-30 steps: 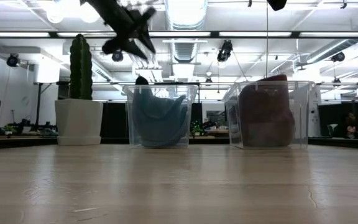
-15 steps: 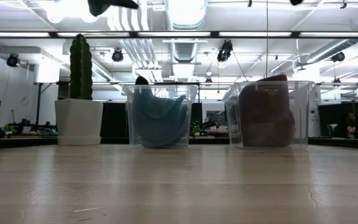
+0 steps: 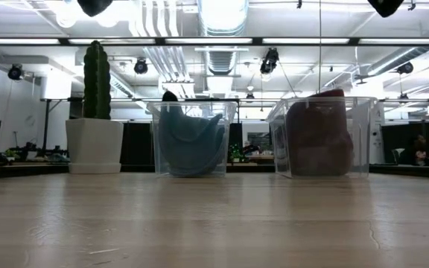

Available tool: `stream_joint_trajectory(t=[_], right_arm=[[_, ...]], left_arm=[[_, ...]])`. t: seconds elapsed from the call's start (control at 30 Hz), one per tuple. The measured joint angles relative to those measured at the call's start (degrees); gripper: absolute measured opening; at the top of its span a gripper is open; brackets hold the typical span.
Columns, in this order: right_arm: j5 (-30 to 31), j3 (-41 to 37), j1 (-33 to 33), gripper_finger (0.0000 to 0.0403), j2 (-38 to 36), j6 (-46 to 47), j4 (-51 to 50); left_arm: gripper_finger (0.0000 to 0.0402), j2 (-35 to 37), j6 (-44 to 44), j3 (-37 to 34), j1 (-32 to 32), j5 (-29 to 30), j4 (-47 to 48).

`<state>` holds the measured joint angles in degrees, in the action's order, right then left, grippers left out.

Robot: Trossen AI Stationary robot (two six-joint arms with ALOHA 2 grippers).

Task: Pick & Place hat
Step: Return to Home Position

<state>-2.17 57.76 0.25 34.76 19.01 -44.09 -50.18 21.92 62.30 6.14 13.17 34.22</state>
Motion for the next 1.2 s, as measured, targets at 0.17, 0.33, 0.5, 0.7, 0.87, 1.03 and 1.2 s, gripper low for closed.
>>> stream_joint_trajectory(t=[0.17,0.33,0.5,0.7,0.87,1.03,1.2], right_arm=[[-2.9,-2.5,0.0,0.0063,-2.2,-1.1,1.3],[-9.5,-8.4,0.0,0.0063,-5.9,-3.0,10.7],[-10.3,-15.7,0.0,0.0063,-10.4,-2.7,17.7],[-10.3,-22.9,0.0,0.0063,-16.8,-1.2,22.6],[-10.0,-28.9,0.0,0.0063,-22.4,-1.0,27.3],[-9.9,-34.6,0.0,0.0063,-25.8,-0.4,30.1],[-9.8,-40.5,0.0,0.0063,-27.7,-0.1,31.8]], left_arm=[[0.0158,7.3,0.5,-13.0,0.1,-1.4,-14.0],[0.0158,16.5,2.9,-28.5,0.1,-4.4,-32.1],[0.0158,23.3,5.7,-41.1,0.1,-4.8,-42.5],[0.0158,29.2,4.8,-52.0,0.1,-4.9,-53.8],[0.0158,33.4,3.4,-57.5,0.1,-5.2,-57.6],[0.0158,36.5,3.2,-61.0,0.1,-5.2,-58.3],[0.0158,37.6,2.6,-61.8,0.1,-5.1,-54.7]])
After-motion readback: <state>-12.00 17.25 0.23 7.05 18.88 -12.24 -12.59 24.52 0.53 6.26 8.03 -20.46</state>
